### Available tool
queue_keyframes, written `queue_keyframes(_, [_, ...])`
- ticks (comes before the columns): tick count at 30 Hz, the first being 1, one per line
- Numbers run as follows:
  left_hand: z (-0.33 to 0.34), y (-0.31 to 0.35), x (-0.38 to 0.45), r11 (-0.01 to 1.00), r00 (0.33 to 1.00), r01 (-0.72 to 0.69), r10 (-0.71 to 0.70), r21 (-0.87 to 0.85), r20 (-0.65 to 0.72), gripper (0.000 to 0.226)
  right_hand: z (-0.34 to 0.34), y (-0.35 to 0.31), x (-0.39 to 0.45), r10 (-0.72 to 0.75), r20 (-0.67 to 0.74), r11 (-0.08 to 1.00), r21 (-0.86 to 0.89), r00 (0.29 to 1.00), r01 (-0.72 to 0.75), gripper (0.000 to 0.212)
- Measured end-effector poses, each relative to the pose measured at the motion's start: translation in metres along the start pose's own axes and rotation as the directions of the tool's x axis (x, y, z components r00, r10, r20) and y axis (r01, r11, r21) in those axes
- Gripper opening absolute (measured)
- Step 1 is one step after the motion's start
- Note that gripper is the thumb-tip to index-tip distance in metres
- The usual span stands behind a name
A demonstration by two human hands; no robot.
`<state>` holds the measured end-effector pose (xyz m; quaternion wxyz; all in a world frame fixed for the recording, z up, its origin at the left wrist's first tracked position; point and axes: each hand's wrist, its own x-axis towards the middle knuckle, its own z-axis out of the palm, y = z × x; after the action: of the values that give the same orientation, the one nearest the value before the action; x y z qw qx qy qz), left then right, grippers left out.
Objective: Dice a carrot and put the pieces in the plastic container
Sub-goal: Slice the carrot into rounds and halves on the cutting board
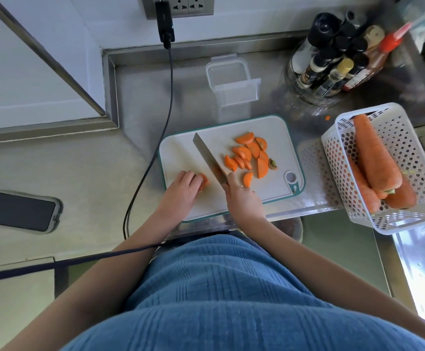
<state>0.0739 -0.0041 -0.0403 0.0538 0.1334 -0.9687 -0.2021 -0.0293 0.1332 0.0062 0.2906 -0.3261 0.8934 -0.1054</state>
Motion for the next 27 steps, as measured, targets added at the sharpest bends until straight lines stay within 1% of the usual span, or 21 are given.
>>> queue_keyframes(4, [0.0, 0.001, 0.001, 1.0, 1.0, 0.023, -0.024, -0.016, -0.017, 0.028, 0.005, -0.006, -0.001, -0.039, 0.018, 0.999, -0.024, 0.999, 0.039, 0.033])
queue_keyframes(10, [-0.001, 0.004, 0.003, 1.0, 0.999, -0.002, 0.001, -0.029, -0.037, 0.024, 0.009, -0.007, 0.001, -0.057, 0.003, 0.998, -0.012, 0.998, 0.057, 0.033])
queue_keyframes(14, [0.0, 0.005, 0.006, 0.999, 1.0, 0.0, -0.001, -0.039, -0.026, 0.022, 0.01, -0.006, 0.003, -0.052, 0.009, 0.998, -0.036, 0.999, 0.052, 0.037])
queue_keyframes(17, [0.0, 0.004, 0.007, 0.999, 1.0, 0.004, -0.004, -0.047, -0.014, 0.024, 0.012, -0.005, 0.003, -0.066, 0.013, 0.997, -0.05, 0.998, 0.066, 0.036])
queue_keyframes(19, [0.0, 0.005, 0.007, 0.999, 1.0, 0.003, -0.003, -0.036, -0.021, 0.02, 0.013, -0.004, 0.003, -0.069, 0.012, 0.995, -0.066, 0.998, 0.07, 0.034])
queue_keyframes(21, [0.001, 0.005, 0.007, 0.999, 0.999, -0.001, 0.0, -0.034, -0.036, 0.012, 0.015, -0.003, 0.003, -0.069, 0.02, 0.994, -0.089, 0.997, 0.071, 0.034])
queue_keyframes(24, [0.005, 0.003, 0.006, 0.998, 0.999, 0.011, -0.014, -0.054, -0.045, 0.016, 0.019, -0.003, 0.005, -0.055, 0.047, 0.991, -0.116, 0.997, 0.06, 0.03])
queue_keyframes(27, [0.009, 0.0, 0.006, 0.998, 0.999, 0.042, -0.043, -0.052, -0.03, 0.031, 0.024, -0.006, 0.01, -0.034, 0.074, 0.989, -0.138, 0.997, 0.044, 0.035])
